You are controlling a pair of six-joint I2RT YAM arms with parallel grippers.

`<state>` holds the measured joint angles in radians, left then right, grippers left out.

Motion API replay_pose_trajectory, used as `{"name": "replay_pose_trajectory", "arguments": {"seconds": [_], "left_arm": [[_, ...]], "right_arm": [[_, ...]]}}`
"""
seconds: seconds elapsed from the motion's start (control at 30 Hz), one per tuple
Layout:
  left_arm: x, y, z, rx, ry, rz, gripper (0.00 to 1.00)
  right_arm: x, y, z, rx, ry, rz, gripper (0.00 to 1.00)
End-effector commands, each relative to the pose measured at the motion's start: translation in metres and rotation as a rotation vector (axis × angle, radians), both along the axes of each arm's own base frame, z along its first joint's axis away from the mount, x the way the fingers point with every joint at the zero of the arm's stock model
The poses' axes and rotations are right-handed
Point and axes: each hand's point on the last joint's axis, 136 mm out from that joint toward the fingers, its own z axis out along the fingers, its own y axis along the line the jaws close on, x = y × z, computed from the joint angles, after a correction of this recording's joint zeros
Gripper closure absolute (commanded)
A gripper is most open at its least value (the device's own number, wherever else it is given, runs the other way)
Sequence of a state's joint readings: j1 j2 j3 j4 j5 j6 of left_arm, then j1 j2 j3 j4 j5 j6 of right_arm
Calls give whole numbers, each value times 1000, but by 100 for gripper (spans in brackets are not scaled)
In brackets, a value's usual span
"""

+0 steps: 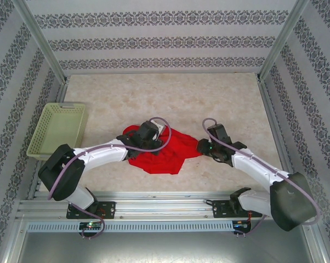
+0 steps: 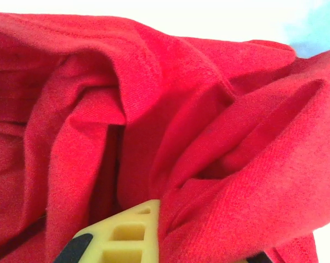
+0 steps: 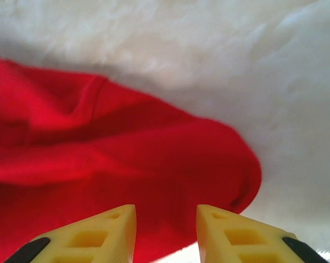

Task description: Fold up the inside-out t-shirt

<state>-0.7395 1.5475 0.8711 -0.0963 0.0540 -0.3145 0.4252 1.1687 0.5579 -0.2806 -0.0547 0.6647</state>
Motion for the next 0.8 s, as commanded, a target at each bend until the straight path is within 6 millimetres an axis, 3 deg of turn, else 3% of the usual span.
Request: {"name": "replay_pose_trajectory", "arguments": {"seconds": [0.0,0.17,0.37,0.47,0.63,0.77], "left_arm": [[7,12,-6,43,29,80,100],[10,11,-15,50,65,96,100],[12,20,-32,129,127,138,100],[9,15,-35,111,154,125,100],[4,9,-34,86,168,81,100],[-5,6,-29,58,169,38,100]], "right_arm": [[-14,-7,-11,-42,20,-39,68],[-19,6,-24,-25,31,-5,72],[-17,18,-37,-65,50,14,60],[-2,19,-33,-96,22,16,55],[26,30,-9,-111,-59,44,42],[47,23,-10,-109,-37,22,41]]}}
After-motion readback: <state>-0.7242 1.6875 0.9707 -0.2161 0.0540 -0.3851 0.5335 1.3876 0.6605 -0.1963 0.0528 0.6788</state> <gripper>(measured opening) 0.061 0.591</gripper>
